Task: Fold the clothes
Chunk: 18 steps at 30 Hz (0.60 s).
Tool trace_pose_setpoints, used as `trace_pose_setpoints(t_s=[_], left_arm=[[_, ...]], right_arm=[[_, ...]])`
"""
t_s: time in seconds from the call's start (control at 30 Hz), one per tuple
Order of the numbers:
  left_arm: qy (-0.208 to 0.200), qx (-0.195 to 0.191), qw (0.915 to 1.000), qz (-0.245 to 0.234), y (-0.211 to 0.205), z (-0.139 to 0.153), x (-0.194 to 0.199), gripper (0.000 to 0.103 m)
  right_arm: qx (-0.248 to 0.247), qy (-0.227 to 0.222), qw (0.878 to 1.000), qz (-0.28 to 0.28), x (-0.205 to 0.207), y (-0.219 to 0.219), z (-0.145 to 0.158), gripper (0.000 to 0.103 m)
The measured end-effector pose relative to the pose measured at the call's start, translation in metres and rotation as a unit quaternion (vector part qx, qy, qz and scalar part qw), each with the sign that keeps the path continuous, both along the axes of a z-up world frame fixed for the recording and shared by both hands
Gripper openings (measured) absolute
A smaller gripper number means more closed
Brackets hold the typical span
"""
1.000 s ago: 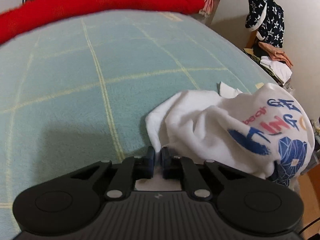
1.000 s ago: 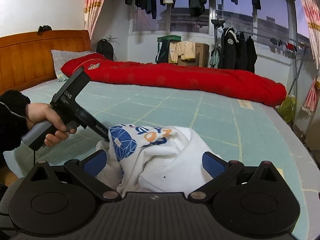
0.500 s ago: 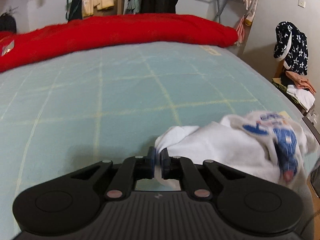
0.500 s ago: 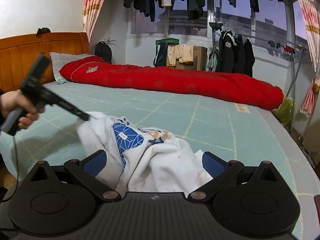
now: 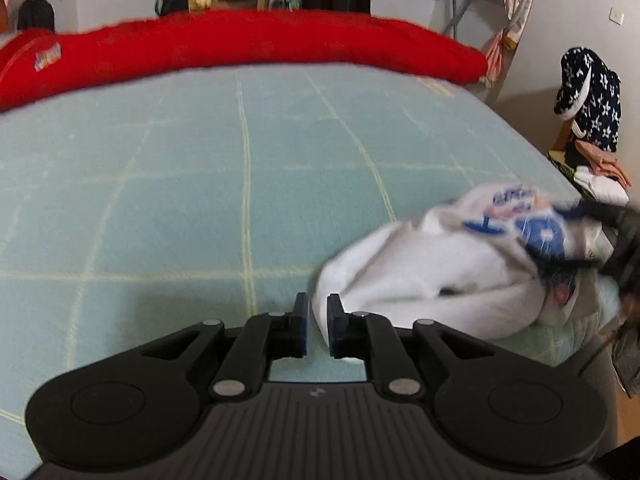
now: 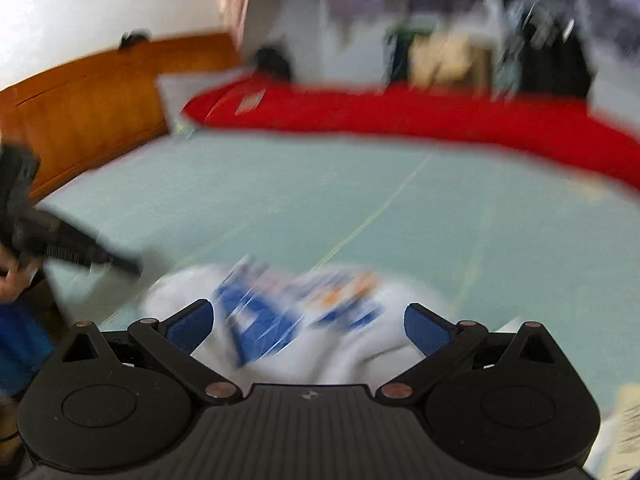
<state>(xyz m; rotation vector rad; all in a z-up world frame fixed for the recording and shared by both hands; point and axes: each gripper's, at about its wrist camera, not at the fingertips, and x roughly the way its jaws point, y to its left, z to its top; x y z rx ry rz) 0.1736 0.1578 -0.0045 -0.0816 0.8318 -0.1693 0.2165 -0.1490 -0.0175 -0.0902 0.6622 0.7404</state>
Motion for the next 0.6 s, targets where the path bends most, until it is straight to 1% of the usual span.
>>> trace_pose_setpoints(t_s=[0.1,0.17,0.27,0.37,0.47,0.5,0.53,0.6], left_arm=[[-0.022,0.000,0.9997,-0.012,-0.009,0.018,0.001,0.011],[-0.034,-0.018,0.9985,-0.040,-0.025,0.025,0.010,0.011],[-0.051,-0.040,0.9934,-0.095,-0.065,0.032,0.031,0.011],[-0.066,-0.070,0.9820,-0.163,-0.114,0.034,0.055,0.012],[-0.047,-0.086,0.9735,-0.207,-0.155,0.020,0.076,0.012],[-0.033,-0.085,0.9719,-0.217,-0.164,0.012,0.082,0.012],[-0.018,-0.078,0.9715,-0.223,-0.171,0.002,0.085,0.012],[0.003,-0.076,0.9721,-0.222,-0.170,-0.015,0.085,0.010]], right_arm=[[-0.048,0.005,0.998,0.028,-0.016,0.015,-0.023,0.103],[-0.065,0.001,0.998,0.028,-0.029,0.015,-0.033,0.103],[-0.042,0.020,0.999,0.010,-0.040,0.006,-0.041,0.103],[-0.027,0.029,0.999,0.000,-0.052,-0.001,-0.043,0.103],[-0.024,0.029,0.999,-0.001,-0.063,-0.008,-0.041,0.103],[-0.024,0.029,0.999,-0.002,-0.067,-0.011,-0.040,0.103],[-0.023,0.029,0.999,-0.002,-0.071,-0.013,-0.039,0.103],[-0.022,0.027,0.999,0.000,-0.077,-0.022,-0.033,0.103]])
